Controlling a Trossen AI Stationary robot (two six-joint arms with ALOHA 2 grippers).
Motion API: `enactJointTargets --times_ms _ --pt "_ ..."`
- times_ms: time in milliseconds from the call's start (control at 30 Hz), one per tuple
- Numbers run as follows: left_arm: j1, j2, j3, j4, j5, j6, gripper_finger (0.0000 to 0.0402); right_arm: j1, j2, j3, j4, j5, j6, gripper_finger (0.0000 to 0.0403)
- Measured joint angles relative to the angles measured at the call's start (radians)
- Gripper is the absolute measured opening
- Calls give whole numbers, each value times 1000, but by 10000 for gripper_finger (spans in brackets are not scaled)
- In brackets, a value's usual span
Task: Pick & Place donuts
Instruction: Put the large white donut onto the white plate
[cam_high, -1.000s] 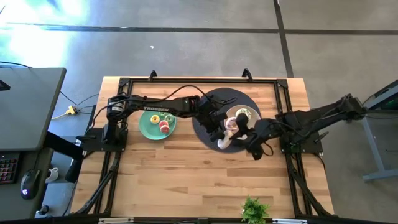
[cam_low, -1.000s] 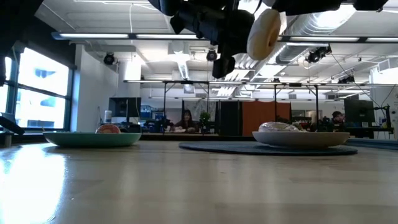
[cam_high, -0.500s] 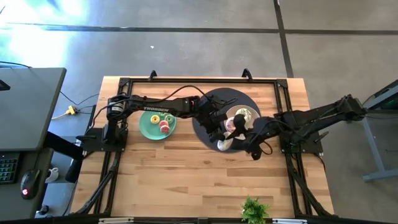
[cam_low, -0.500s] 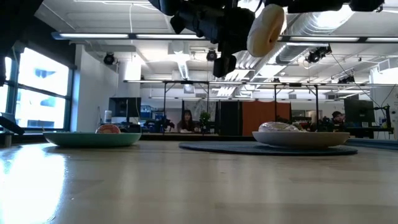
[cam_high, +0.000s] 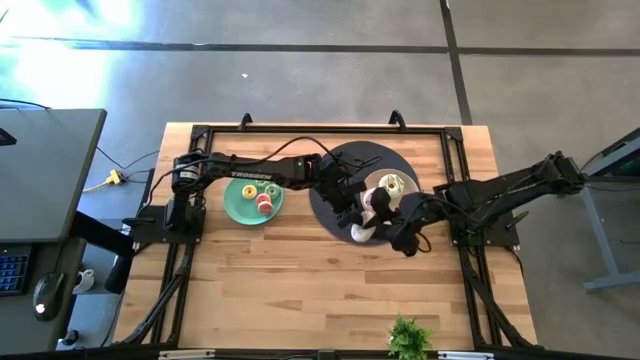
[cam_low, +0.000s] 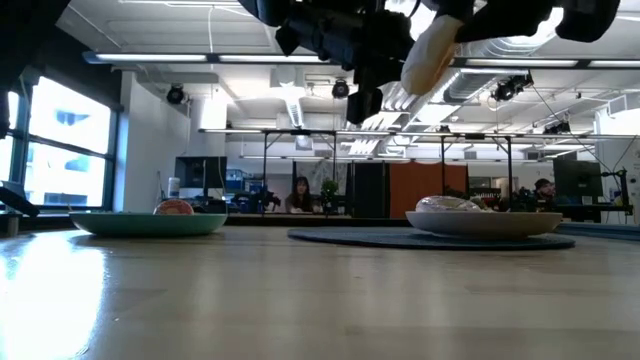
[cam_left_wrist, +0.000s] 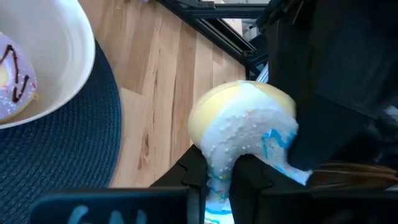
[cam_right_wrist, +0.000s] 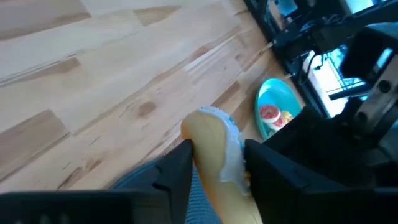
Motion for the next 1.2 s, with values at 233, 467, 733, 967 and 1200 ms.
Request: enactJointTargets --times_ms 233,467,733,967,1200 --pt "1 0 0 1 -15 59 109 0 0 0 -82 32 24 75" --pt "2 0 0 5 -134 88 182 0 0 -1 -176 70 176 24" --pt "9 -2 0 10 -319 132 226 -1 1 -3 -421 336 491 36" --pt "7 -2 0 14 -360 135 227 -1 1 -3 -678 534 986 30" --pt "6 -2 0 10 -356 132 227 -1 0 -120 -580 789 1270 27"
